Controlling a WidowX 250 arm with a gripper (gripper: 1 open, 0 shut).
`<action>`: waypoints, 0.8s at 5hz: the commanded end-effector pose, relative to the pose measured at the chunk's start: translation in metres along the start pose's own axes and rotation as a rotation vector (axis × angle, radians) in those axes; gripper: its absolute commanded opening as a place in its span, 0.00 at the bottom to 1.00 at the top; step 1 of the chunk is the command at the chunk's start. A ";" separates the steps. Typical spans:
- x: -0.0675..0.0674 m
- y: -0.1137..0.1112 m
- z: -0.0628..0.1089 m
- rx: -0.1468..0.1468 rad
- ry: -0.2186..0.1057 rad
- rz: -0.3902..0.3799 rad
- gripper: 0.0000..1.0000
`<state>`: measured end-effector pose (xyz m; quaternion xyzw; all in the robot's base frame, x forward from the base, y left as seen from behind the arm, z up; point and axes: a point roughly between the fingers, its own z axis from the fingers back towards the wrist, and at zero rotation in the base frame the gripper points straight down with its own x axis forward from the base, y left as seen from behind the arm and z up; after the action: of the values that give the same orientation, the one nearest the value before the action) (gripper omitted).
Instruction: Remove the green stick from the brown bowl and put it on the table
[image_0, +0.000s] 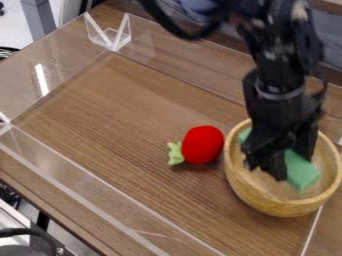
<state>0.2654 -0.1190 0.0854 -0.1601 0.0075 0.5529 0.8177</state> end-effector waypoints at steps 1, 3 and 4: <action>0.007 -0.004 0.033 -0.084 0.008 0.072 0.00; 0.021 -0.003 0.047 -0.134 -0.053 0.268 0.00; 0.026 0.002 0.048 -0.132 -0.060 0.260 0.00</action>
<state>0.2631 -0.0829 0.1156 -0.1789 -0.0200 0.6608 0.7286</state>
